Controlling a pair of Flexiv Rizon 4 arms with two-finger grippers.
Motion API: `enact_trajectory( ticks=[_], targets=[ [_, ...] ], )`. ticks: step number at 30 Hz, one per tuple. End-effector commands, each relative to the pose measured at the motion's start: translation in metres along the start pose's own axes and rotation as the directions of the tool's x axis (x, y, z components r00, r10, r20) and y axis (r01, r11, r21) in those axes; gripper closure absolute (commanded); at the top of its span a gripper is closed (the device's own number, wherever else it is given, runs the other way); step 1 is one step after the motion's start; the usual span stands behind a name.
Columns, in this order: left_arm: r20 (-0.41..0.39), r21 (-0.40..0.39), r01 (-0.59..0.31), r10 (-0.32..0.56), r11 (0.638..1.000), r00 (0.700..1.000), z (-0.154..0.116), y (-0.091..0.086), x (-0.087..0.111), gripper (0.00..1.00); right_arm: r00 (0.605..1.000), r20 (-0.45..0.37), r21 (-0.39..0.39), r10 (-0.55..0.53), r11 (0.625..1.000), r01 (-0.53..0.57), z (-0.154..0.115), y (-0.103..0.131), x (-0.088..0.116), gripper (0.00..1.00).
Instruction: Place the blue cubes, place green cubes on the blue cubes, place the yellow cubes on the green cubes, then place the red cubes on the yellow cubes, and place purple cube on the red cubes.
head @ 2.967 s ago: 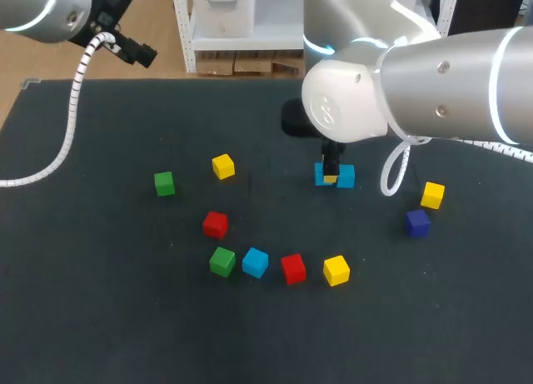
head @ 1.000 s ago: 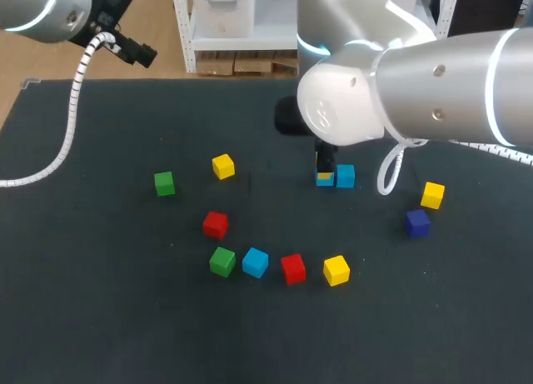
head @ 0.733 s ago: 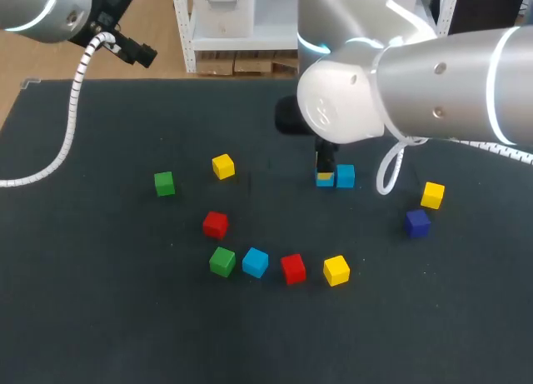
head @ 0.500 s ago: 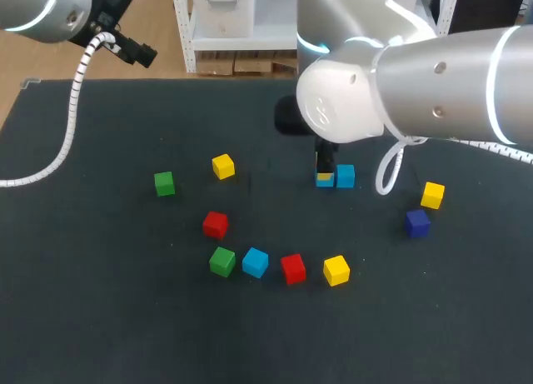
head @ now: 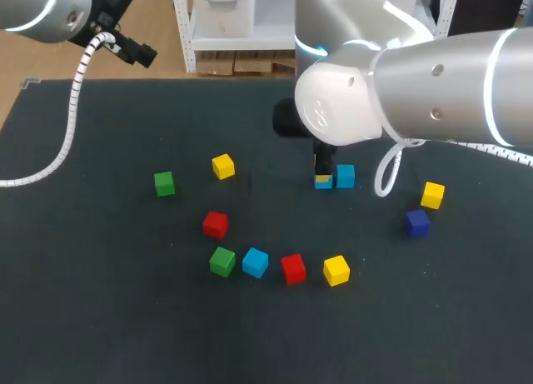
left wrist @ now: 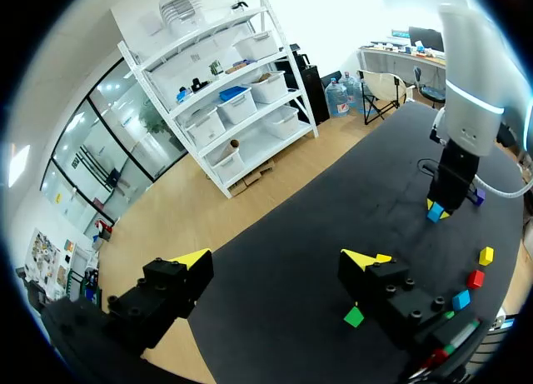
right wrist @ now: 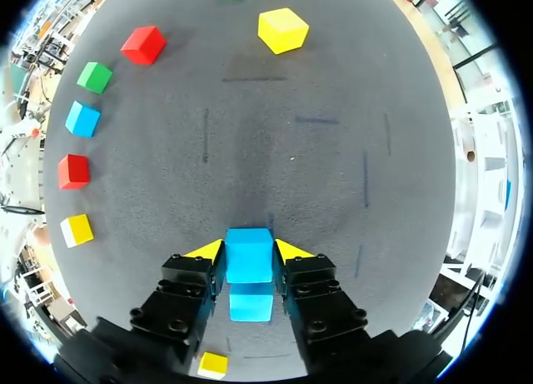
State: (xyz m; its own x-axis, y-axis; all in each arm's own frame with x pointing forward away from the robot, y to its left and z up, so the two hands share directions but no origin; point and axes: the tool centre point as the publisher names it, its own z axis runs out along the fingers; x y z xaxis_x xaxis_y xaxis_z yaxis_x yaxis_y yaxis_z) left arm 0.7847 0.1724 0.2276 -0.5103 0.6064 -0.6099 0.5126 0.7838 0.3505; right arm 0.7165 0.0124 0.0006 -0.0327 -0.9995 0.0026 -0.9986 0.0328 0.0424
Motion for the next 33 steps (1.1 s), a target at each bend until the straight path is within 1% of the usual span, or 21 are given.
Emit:
enact_trajectory(
  ticks=[1,26,28,29,33],
  targets=[
    [0.002,0.004,-0.002,0.002,1.000,1.000,-0.0003,0.0010,0.0007,0.00,1.000,0.000,0.004,0.001,1.000,-0.001,0.0014,-0.0004,0.0011,0.65],
    [0.002,0.004,-0.002,0.002,1.000,1.000,-0.0003,0.0010,0.0007,0.00,1.000,0.001,0.009,0.004,1.000,-0.004,-0.0008,-0.0023,0.0032,0.63],
    [0.002,0.004,-0.002,0.002,1.000,1.000,-0.0003,0.0010,0.0007,0.00,1.000,0.001,0.008,0.003,1.000,-0.003,-0.0005,-0.0021,0.0030,0.61],
    [0.002,0.004,-0.002,0.002,1.000,1.000,-0.0003,0.0010,0.0007,0.00,1.000,0.001,0.007,0.003,1.000,-0.003,-0.0003,-0.0020,0.0029,0.56],
    [0.002,0.004,-0.002,0.002,1.000,1.000,-0.0003,0.0010,0.0007,0.00,1.000,0.003,0.006,0.003,1.000,-0.003,0.0000,-0.0017,0.0024,0.50]
  ],
)
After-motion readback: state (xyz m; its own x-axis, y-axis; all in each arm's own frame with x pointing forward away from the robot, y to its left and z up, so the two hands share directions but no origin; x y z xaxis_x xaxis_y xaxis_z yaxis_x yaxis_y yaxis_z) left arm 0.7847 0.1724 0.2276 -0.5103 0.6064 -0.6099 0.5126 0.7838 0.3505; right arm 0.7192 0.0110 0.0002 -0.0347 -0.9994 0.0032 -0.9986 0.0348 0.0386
